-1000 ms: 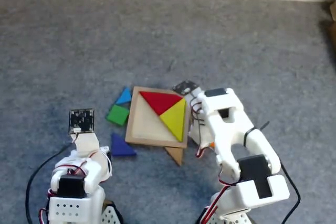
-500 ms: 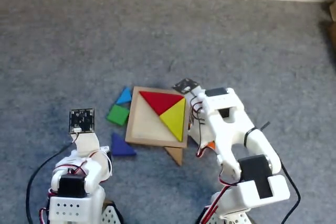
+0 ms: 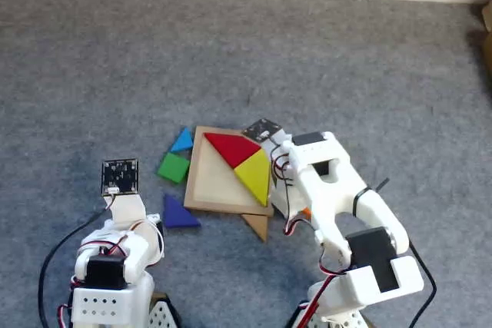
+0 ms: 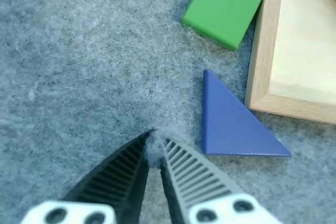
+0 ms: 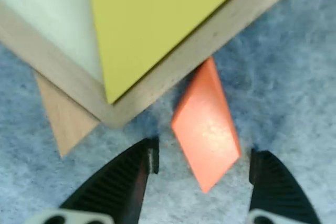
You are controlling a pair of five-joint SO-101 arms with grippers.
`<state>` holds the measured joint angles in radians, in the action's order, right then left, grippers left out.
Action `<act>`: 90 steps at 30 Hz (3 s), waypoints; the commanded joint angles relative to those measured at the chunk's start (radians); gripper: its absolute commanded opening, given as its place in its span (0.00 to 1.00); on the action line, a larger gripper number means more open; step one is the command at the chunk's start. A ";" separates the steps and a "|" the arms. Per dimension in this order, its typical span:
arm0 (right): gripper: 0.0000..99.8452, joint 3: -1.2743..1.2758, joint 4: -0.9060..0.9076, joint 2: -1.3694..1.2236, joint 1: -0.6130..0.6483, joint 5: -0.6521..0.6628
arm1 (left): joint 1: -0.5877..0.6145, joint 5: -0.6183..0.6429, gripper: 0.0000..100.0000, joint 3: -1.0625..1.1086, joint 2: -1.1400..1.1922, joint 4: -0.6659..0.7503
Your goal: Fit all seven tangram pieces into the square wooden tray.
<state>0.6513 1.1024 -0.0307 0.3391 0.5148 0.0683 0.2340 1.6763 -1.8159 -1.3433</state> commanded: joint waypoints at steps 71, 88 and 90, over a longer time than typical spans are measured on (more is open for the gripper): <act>0.00 -0.022 0.021 0.237 -0.013 0.150 | 0.008 -0.002 0.00 0.021 -0.010 -0.005; 0.28 -0.035 0.008 0.228 0.077 -0.071 | 0.008 -0.002 0.00 0.021 -0.010 -0.005; 0.28 -0.035 -0.025 0.205 0.113 -0.089 | 0.008 -0.002 0.00 0.021 -0.010 -0.005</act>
<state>0.6498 1.1239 0.1780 0.4020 0.4549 0.0683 0.2340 1.6763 -1.8159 -1.3433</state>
